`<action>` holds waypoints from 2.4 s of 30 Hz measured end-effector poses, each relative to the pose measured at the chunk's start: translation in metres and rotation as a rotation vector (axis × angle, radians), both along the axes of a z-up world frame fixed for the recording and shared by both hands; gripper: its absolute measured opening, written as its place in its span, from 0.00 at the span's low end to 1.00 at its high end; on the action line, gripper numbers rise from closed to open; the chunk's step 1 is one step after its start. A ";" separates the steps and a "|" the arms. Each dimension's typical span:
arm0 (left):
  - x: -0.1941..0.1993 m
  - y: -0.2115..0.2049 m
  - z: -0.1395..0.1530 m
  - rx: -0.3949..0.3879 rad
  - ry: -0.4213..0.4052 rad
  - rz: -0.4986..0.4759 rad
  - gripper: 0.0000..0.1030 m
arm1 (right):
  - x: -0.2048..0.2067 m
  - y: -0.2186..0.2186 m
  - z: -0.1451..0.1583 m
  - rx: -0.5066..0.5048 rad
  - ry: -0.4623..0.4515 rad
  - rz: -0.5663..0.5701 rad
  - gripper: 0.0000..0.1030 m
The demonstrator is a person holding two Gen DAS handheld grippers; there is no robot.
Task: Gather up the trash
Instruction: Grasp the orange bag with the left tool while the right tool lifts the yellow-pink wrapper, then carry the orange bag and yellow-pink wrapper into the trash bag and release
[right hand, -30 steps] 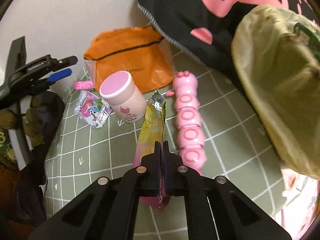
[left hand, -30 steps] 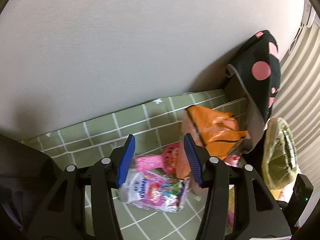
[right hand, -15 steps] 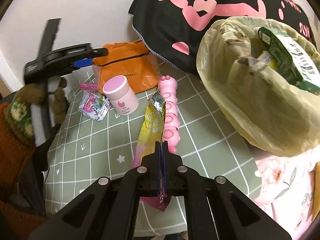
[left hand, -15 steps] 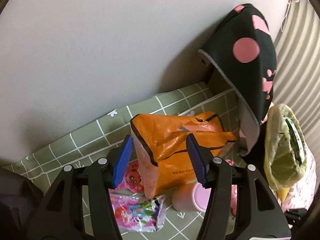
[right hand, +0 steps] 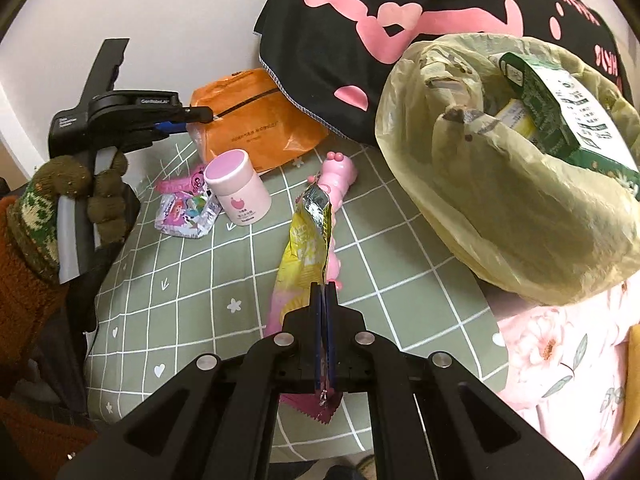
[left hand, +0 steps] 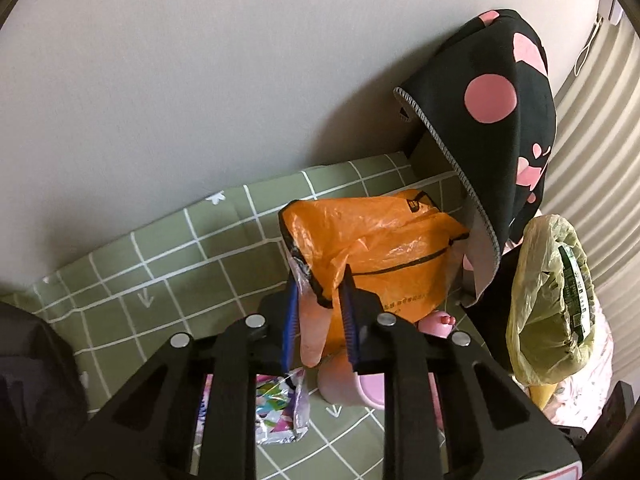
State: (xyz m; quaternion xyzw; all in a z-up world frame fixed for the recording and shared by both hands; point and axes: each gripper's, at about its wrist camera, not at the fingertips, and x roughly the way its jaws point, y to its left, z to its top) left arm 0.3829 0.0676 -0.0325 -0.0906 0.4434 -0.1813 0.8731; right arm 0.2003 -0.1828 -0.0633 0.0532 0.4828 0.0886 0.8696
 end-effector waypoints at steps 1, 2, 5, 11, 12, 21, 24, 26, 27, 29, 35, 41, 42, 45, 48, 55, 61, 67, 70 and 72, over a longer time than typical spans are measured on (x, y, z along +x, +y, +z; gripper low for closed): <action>-0.002 0.001 0.006 0.008 -0.013 0.007 0.17 | 0.003 0.000 0.000 -0.001 0.002 0.004 0.04; -0.005 0.003 0.012 0.008 -0.028 0.013 0.17 | 0.007 0.002 0.000 -0.004 0.001 0.014 0.04; -0.010 0.008 0.031 0.005 -0.069 0.030 0.17 | 0.015 0.008 0.009 -0.015 -0.018 0.046 0.04; -0.018 0.017 0.068 -0.002 -0.132 0.055 0.17 | 0.028 0.016 0.034 -0.028 -0.081 0.099 0.04; -0.019 0.017 0.074 -0.004 -0.141 0.055 0.17 | 0.030 0.018 0.039 -0.032 -0.093 0.107 0.04; -0.032 0.007 0.116 -0.024 -0.204 0.009 0.17 | 0.047 0.007 0.089 -0.046 -0.208 0.103 0.04; -0.040 0.000 0.128 -0.038 -0.220 0.005 0.17 | 0.049 -0.003 0.106 -0.069 -0.249 0.087 0.04; -0.045 -0.005 0.133 -0.044 -0.232 -0.002 0.17 | 0.047 -0.014 0.120 -0.080 -0.284 0.070 0.04; -0.049 -0.007 0.136 -0.045 -0.238 -0.008 0.17 | 0.046 -0.020 0.127 -0.087 -0.300 0.063 0.04; -0.055 -0.016 0.142 -0.046 -0.252 -0.022 0.16 | 0.044 -0.031 0.137 -0.100 -0.325 0.047 0.04; -0.073 -0.048 0.166 -0.069 -0.301 -0.088 0.15 | 0.032 -0.072 0.164 -0.132 -0.380 -0.029 0.04; -0.086 -0.100 0.195 -0.082 -0.358 -0.186 0.14 | 0.011 -0.119 0.187 -0.163 -0.419 -0.123 0.04; -0.088 -0.107 0.197 -0.084 -0.364 -0.199 0.14 | 0.007 -0.127 0.190 -0.170 -0.424 -0.139 0.04; -0.092 -0.141 0.204 -0.087 -0.378 -0.257 0.14 | -0.006 -0.146 0.200 -0.194 -0.436 -0.178 0.04; -0.091 -0.170 0.206 -0.092 -0.378 -0.298 0.14 | -0.019 -0.160 0.207 -0.212 -0.447 -0.212 0.04; -0.085 -0.224 0.188 -0.084 -0.348 -0.362 0.15 | -0.044 -0.191 0.223 -0.239 -0.462 -0.298 0.04; -0.079 -0.246 0.156 0.015 -0.325 -0.340 0.15 | -0.055 -0.203 0.220 -0.243 -0.447 -0.339 0.04; -0.067 -0.262 0.121 0.050 -0.241 -0.378 0.15 | -0.055 -0.207 0.209 -0.225 -0.417 -0.358 0.04; -0.062 -0.272 0.099 0.057 -0.178 -0.410 0.15 | -0.049 -0.204 0.201 -0.207 -0.399 -0.352 0.04; -0.058 -0.276 0.086 0.060 -0.143 -0.419 0.15 | -0.045 -0.199 0.196 -0.200 -0.386 -0.341 0.04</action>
